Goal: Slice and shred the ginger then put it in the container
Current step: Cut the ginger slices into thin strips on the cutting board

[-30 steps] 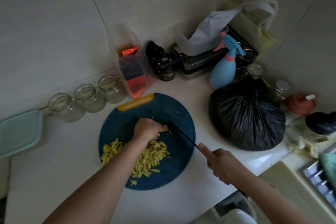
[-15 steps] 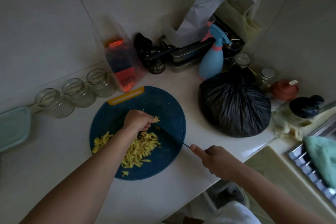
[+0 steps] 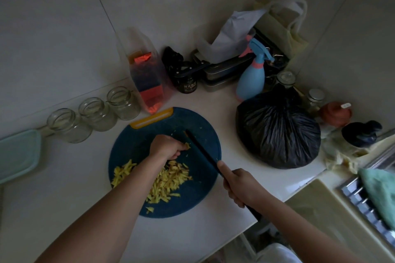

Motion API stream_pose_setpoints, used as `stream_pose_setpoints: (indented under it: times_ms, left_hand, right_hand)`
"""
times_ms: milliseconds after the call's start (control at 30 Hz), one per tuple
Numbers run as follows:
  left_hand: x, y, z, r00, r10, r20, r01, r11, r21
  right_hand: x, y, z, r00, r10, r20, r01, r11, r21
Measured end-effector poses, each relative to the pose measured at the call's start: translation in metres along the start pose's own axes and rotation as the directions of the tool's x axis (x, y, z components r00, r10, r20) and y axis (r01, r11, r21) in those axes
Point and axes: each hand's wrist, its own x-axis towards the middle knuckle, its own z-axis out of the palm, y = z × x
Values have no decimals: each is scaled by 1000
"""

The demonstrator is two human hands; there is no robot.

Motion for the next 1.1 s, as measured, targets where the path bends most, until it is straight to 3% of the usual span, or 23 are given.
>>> stream_pose_setpoints:
  times_ms: [600, 933, 1100]
  left_hand:
    - [6, -9, -2, 997, 73, 20, -73, 997, 1]
    - [2, -21, 3, 967, 238, -92, -235, 971, 50]
    - [1, -17, 6, 968, 237, -84, -230, 970, 76]
  right_hand:
    - [20, -19, 16, 995, 47, 83, -54, 995, 83]
    - [31, -35, 4, 985, 117, 123, -112, 993, -45]
    - [36, -41, -1, 982, 114, 151, -107, 993, -52]
